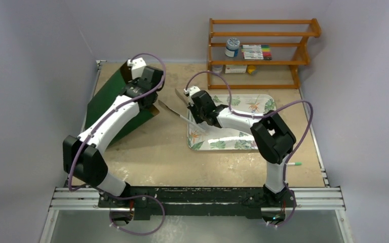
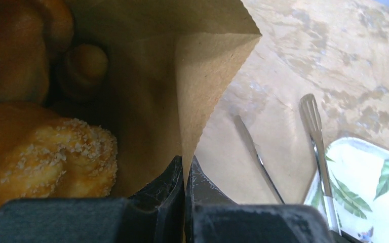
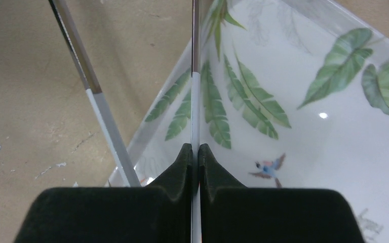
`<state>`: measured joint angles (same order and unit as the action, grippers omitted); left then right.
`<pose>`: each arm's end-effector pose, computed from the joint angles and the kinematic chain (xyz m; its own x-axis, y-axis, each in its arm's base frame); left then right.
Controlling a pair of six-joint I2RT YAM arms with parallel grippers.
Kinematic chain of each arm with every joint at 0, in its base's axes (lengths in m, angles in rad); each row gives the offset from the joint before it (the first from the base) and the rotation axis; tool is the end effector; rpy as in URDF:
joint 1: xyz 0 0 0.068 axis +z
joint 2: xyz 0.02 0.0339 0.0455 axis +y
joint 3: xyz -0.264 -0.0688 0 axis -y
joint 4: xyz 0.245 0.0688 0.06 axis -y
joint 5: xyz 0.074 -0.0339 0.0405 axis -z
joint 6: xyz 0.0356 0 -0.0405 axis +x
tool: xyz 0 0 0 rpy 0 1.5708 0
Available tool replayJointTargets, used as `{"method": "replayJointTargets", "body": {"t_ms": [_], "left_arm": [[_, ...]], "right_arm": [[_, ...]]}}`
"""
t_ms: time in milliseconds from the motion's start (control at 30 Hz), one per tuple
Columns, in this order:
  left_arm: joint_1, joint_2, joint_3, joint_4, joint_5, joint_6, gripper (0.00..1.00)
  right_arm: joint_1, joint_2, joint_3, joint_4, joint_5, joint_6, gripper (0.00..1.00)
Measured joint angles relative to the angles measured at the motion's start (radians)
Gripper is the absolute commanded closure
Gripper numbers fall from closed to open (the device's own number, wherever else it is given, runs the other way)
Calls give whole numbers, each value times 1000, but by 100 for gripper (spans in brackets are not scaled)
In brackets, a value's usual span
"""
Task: Take the fake bread out of the paper bag
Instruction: Pick up the clamp from the container, then place the clamp in the container.
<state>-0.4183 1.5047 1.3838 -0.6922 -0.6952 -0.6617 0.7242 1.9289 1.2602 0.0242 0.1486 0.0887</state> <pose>0.3041 -0.1102 0.3333 -0.4682 -0.3083 -0.8281 -0.4791 0.8760 -0.0552 0.3250 0.2805 0.1903 -0.4984 -0.3239 -0.8041 -0.5245 0.8512 -0.0178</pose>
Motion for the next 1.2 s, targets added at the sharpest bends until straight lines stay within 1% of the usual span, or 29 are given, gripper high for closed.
{"method": "replayJointTargets", "body": {"t_ms": [233, 367, 500, 600, 767, 900, 967, 1133, 1167, 1200], "left_arm": [[-136, 168, 26, 76, -1, 5, 100], [-204, 251, 54, 110, 13, 37, 100], [-245, 287, 56, 154, 68, 77, 100], [-252, 288, 47, 190, 121, 108, 100], [-252, 268, -54, 262, 232, 153, 100], [-253, 216, -172, 282, 273, 158, 100], [-258, 153, -240, 288, 272, 145, 100], [-260, -46, -406, 297, 263, 59, 100], [-260, -68, -425, 296, 259, 42, 100], [-261, -76, -434, 296, 253, 27, 100]], "right_arm": [[0, -89, -53, -58, 89, 58, 100], [-1, -137, -103, -101, 142, 95, 100], [-6, -167, -147, -117, 181, 137, 100], [-7, -215, -194, -140, 198, 166, 100], [-10, -298, -277, -170, 201, 229, 100], [-10, -345, -330, -168, 198, 269, 100], [-10, -359, -348, -168, 196, 285, 100], [-9, -385, -404, -149, 177, 313, 100], [-9, -387, -417, -147, 174, 317, 98], [-7, -387, -423, -147, 175, 319, 94]]}}
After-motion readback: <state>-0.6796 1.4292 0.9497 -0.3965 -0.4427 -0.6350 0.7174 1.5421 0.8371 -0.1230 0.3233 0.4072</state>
